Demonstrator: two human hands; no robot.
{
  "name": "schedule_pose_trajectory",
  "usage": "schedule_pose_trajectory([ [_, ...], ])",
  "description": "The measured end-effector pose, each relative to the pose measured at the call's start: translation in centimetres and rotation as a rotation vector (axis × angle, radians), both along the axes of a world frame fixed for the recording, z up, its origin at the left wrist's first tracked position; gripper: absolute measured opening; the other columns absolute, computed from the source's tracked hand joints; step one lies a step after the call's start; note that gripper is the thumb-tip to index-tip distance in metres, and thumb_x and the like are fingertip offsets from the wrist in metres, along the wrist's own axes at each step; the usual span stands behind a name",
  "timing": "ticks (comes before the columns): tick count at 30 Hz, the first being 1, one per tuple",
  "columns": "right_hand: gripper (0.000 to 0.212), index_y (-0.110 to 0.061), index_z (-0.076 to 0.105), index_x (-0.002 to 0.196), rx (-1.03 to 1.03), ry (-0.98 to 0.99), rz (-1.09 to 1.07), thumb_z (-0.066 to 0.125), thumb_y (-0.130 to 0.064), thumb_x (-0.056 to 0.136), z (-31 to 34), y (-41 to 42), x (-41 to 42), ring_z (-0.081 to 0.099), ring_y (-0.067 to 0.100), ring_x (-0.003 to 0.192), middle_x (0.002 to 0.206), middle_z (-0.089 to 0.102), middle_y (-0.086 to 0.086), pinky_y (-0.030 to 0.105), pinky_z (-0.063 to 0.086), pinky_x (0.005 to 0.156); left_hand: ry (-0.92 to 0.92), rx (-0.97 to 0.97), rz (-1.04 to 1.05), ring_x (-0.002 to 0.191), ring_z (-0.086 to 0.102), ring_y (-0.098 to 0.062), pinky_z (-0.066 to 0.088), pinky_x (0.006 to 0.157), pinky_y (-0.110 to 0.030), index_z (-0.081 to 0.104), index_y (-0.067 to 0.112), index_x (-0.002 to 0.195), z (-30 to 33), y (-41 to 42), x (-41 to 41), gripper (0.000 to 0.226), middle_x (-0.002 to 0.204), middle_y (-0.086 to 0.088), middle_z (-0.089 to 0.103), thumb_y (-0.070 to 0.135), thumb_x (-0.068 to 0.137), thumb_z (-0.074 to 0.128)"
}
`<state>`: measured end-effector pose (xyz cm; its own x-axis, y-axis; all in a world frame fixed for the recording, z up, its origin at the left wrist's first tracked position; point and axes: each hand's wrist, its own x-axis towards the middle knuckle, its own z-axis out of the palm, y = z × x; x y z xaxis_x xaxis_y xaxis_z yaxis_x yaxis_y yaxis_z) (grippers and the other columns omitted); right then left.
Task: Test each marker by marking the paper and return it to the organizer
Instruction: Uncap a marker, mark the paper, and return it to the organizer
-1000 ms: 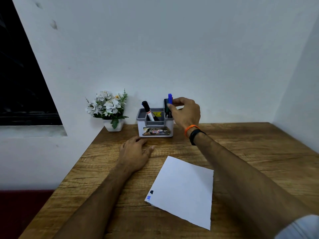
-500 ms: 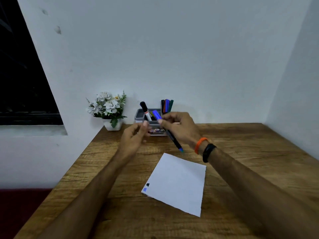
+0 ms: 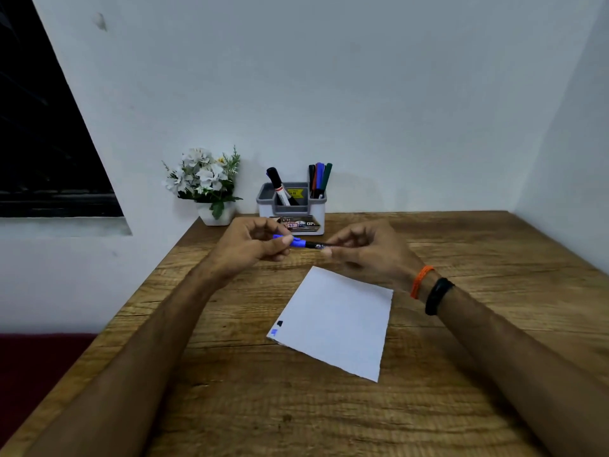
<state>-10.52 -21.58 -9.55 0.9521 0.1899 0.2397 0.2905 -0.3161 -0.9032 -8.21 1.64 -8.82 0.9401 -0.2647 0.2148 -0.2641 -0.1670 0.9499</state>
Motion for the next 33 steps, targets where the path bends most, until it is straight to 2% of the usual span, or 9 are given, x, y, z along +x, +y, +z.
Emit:
schedule_pose_trajectory([
  [5, 0.016, -0.006, 0.076, 0.095, 0.329, 0.109, 0.021, 0.077, -0.014, 0.081, -0.1, -0.2, -0.3, 0.058, 0.012, 0.055, 0.069, 0.069, 0.001, 0.022, 0.048, 0.052, -0.034, 0.211, -0.163, 0.073, 0.068, -0.017, 0.057, 0.066, -0.026, 0.071, 0.006, 0.102, -0.3, -0.9, -0.2, 0.022, 0.088, -0.012, 0.074, 0.015, 0.082, 0.072],
  [8, 0.013, -0.007, 0.074, 0.095, 0.325, 0.146, 0.038, 0.075, -0.014, 0.084, -0.8, 0.6, -0.6, 0.059, 0.011, 0.055, 0.069, 0.069, 0.001, 0.022, 0.05, 0.054, -0.121, 0.27, -0.228, 0.06, 0.06, -0.012, 0.049, 0.055, -0.022, 0.07, 0.01, 0.09, -0.3, -2.1, -0.9, 0.009, 0.071, 0.001, 0.069, 0.015, 0.091, 0.063],
  [13, 0.014, -0.009, 0.072, 0.084, 0.359, 0.158, 0.1, 0.073, -0.023, 0.085, -1.5, 1.5, -0.6, 0.058, 0.013, 0.057, 0.072, 0.067, 0.006, 0.023, 0.049, 0.054, -0.24, 0.402, -0.204, 0.052, 0.049, -0.002, 0.04, 0.053, -0.02, 0.067, 0.013, 0.082, -0.9, -2.8, -1.1, 0.018, 0.058, 0.013, 0.057, 0.019, 0.096, 0.057],
  [18, 0.021, -0.008, 0.066, 0.076, 0.356, 0.178, 0.139, 0.072, -0.024, 0.087, -2.0, 2.4, -0.4, 0.049, 0.014, 0.051, 0.071, 0.062, 0.012, 0.023, 0.041, 0.049, -0.346, 0.541, -0.156, 0.073, 0.064, -0.024, 0.054, 0.069, -0.044, 0.071, 0.016, 0.09, -1.1, -2.8, -1.2, 0.025, 0.08, -0.002, 0.07, 0.033, 0.092, 0.053],
  [23, 0.026, -0.002, 0.058, 0.068, 0.467, 0.213, 0.207, 0.062, -0.007, 0.093, -1.7, 2.7, -0.4, 0.041, 0.012, 0.043, 0.061, 0.052, 0.011, 0.023, 0.035, 0.045, -0.334, 0.502, -0.197, 0.056, 0.051, 0.002, 0.039, 0.058, -0.016, 0.067, 0.028, 0.083, -1.2, -2.7, -1.0, 0.022, 0.06, 0.023, 0.06, 0.017, 0.097, 0.054],
  [25, 0.029, -0.004, 0.059, 0.064, 0.495, 0.212, 0.221, 0.061, -0.004, 0.093, -1.6, 2.7, -0.3, 0.041, 0.011, 0.042, 0.059, 0.053, 0.011, 0.023, 0.035, 0.044, -0.333, 0.483, -0.215, 0.062, 0.056, 0.002, 0.043, 0.061, -0.018, 0.069, 0.023, 0.086, -1.1, -2.6, -0.8, 0.018, 0.067, 0.021, 0.065, 0.021, 0.097, 0.055],
  [28, 0.025, -0.004, 0.059, 0.066, 0.501, 0.195, 0.221, 0.061, -0.003, 0.091, -1.5, 2.3, 0.0, 0.042, 0.01, 0.042, 0.058, 0.055, 0.009, 0.023, 0.036, 0.044, -0.323, 0.432, -0.246, 0.081, 0.067, -0.015, 0.055, 0.074, -0.033, 0.073, 0.013, 0.097, -1.1, -2.5, -0.5, 0.024, 0.087, 0.002, 0.073, 0.031, 0.093, 0.058],
  [30, 0.018, -0.003, 0.061, 0.073, 0.474, 0.162, 0.199, 0.061, -0.002, 0.091, -1.5, 2.2, 0.1, 0.043, 0.011, 0.044, 0.056, 0.054, 0.006, 0.023, 0.038, 0.046, -0.324, 0.422, -0.259, 0.08, 0.067, -0.006, 0.052, 0.073, -0.024, 0.072, 0.015, 0.1, -1.0, -2.5, -0.4, 0.02, 0.088, 0.006, 0.072, 0.029, 0.093, 0.061],
  [33, 0.01, -0.003, 0.065, 0.086, 0.485, 0.146, 0.146, 0.057, -0.002, 0.092, -1.5, 1.9, 0.1, 0.044, 0.012, 0.044, 0.055, 0.052, 0.004, 0.022, 0.038, 0.046, -0.281, 0.518, -0.22, 0.058, 0.056, 0.009, 0.04, 0.058, -0.011, 0.068, 0.022, 0.103, -1.0, -1.6, 0.1, 0.019, 0.071, 0.022, 0.063, 0.033, 0.088, 0.067],
])
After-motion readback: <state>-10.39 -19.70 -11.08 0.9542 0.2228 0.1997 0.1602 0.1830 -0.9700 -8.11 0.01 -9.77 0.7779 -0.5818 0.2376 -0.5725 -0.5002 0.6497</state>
